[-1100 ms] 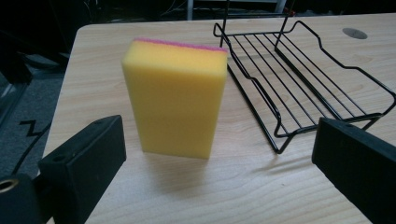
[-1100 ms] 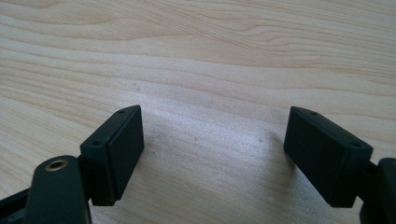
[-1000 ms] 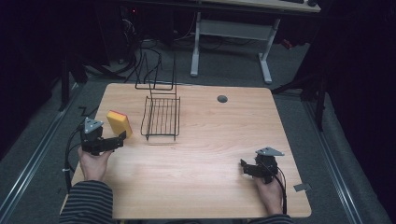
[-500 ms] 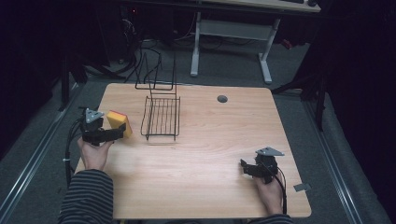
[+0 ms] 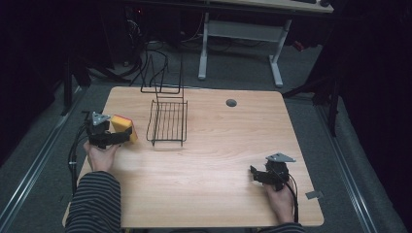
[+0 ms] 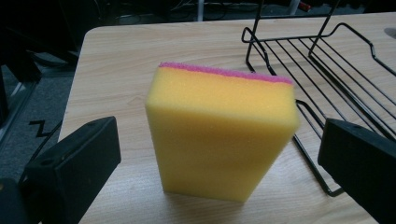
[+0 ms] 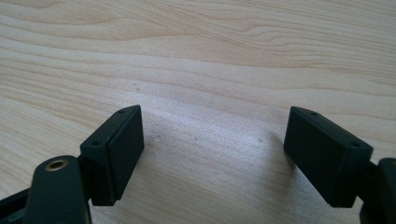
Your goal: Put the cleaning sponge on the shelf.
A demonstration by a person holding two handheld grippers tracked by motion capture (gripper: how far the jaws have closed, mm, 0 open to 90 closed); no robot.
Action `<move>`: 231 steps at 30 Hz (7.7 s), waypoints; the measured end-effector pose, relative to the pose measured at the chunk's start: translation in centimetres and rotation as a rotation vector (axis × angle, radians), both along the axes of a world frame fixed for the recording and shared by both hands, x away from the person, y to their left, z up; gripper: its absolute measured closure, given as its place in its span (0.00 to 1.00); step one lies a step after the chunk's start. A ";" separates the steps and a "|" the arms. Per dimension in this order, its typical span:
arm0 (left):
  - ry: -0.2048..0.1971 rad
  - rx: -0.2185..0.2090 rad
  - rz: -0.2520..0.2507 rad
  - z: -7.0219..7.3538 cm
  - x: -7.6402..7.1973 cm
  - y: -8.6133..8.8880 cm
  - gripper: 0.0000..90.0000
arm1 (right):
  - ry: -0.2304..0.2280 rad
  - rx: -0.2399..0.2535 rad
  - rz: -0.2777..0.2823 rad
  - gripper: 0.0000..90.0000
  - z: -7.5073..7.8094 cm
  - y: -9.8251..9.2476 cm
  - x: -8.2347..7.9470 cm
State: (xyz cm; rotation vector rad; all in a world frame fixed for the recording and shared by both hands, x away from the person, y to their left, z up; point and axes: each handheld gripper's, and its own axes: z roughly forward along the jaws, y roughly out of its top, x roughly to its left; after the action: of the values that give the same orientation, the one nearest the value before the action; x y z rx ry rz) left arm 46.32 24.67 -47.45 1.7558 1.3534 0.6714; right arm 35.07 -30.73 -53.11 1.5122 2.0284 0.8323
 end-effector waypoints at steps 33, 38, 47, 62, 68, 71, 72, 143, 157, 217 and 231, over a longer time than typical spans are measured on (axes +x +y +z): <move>0.052 0.001 -0.027 -3.4 2.4 -0.2 0.00 | 0.001 0.001 -0.003 0.23 0.0 0.0 0.0; 0.073 0.007 -0.018 -4.0 2.7 -0.2 0.00 | 0.001 0.000 -0.003 0.23 0.0 0.0 0.0; 0.087 0.004 -0.017 -4.5 2.9 -0.4 0.02 | 0.001 0.001 -0.003 0.23 0.0 0.0 0.0; 0.091 0.016 -0.045 -4.7 2.9 -0.6 0.24 | 0.001 0.001 -0.003 0.23 0.0 0.0 0.0; 0.088 0.016 -0.051 -4.7 2.9 -0.6 0.25 | 0.001 0.000 -0.003 0.23 0.0 0.0 0.0; 0.086 0.013 -0.055 -4.6 2.8 -0.7 0.25 | 0.001 0.001 -0.003 0.23 0.0 0.0 0.0; 0.086 0.011 -0.058 -4.6 2.8 -0.7 0.25 | 0.001 0.000 -0.003 0.23 0.0 0.0 0.0; 0.026 0.017 -0.278 4.4 -2.9 -6.5 0.26 | 0.001 0.001 -0.004 0.23 0.0 0.0 0.0; 0.022 0.047 -0.345 4.8 -1.4 -9.9 0.26 | 0.000 0.000 -0.003 0.23 0.0 0.0 0.0; 0.101 0.065 -0.233 -0.7 6.8 -14.6 0.25 | 0.000 0.000 -0.003 0.23 0.0 0.0 0.0; 0.108 0.033 -0.238 -0.9 7.0 -14.4 0.23 | 0.000 0.000 -0.002 0.23 0.0 0.0 0.0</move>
State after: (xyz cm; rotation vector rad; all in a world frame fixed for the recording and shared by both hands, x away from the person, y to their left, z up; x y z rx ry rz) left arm 53.36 10.24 -48.35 1.9654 1.1834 0.4761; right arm 35.06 -30.72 -53.11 1.5142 2.0261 0.8314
